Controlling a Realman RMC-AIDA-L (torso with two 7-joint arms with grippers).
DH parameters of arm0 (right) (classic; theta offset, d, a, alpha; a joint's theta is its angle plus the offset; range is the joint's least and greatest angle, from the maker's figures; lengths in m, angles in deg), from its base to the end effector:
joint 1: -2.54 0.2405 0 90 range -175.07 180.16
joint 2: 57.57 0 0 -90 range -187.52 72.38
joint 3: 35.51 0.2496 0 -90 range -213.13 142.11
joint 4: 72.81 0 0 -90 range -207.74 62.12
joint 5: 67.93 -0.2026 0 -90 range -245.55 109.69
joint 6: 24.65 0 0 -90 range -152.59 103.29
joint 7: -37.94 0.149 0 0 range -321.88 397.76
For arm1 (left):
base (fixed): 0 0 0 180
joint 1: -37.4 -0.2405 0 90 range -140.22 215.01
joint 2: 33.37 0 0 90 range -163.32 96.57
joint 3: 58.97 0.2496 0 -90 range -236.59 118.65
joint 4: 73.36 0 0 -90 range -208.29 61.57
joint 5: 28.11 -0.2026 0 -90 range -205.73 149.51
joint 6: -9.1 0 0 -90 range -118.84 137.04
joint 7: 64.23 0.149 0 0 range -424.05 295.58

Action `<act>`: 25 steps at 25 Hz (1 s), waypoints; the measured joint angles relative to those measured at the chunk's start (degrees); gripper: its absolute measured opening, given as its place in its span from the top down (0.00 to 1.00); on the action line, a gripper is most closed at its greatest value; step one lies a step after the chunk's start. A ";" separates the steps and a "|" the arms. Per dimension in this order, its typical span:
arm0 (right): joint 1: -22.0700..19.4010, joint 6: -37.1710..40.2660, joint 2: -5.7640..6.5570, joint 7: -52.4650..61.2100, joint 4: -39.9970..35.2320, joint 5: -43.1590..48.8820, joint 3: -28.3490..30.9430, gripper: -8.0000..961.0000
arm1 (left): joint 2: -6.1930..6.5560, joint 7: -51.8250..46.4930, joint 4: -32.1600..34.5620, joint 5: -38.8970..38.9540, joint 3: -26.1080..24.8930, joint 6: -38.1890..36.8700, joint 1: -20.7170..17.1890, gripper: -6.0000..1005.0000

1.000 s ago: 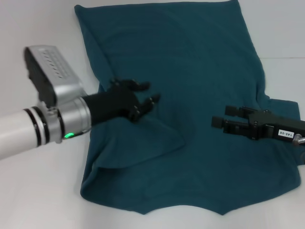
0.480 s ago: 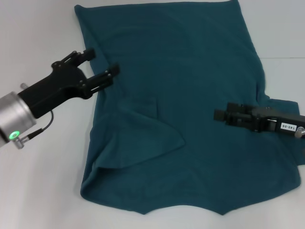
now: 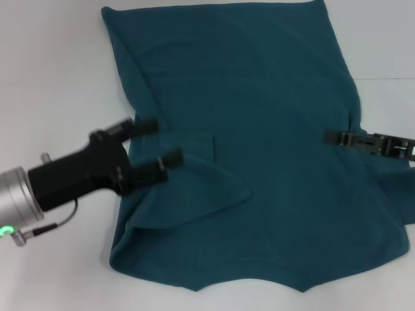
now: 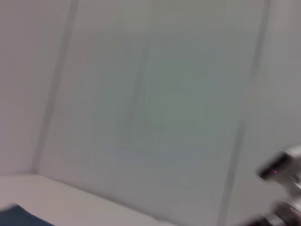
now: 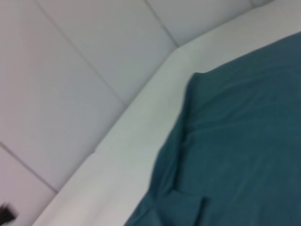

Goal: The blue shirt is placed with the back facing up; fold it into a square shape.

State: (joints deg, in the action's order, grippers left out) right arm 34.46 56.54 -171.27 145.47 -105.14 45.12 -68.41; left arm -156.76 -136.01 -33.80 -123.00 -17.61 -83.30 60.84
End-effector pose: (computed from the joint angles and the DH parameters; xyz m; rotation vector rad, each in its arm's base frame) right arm 0.2807 0.3548 0.0391 -2.3164 1.3445 0.8210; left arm -0.2330 0.3054 0.0058 -2.4766 -0.5034 -1.1018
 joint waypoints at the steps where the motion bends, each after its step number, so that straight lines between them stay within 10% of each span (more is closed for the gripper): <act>1: -0.06 -0.40 0.36 1.01 -0.12 0.23 -0.04 0.12 | 0.00 0.11 0.00 -1.98 0.11 -1.04 0.16 0.15; 9: -0.56 -4.52 2.72 10.65 -0.32 5.92 -0.14 0.12 | -0.18 2.07 0.77 -11.15 1.72 -2.40 0.54 0.16; 25: -6.09 -12.23 3.68 16.84 -0.37 8.02 1.71 0.13 | -0.38 3.63 0.66 -13.81 2.88 -1.80 0.97 0.16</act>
State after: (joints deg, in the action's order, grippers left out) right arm 28.37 44.31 -167.59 162.30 -105.51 53.14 -66.70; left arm -157.15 -132.38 -33.13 -136.81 -14.74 -85.10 61.81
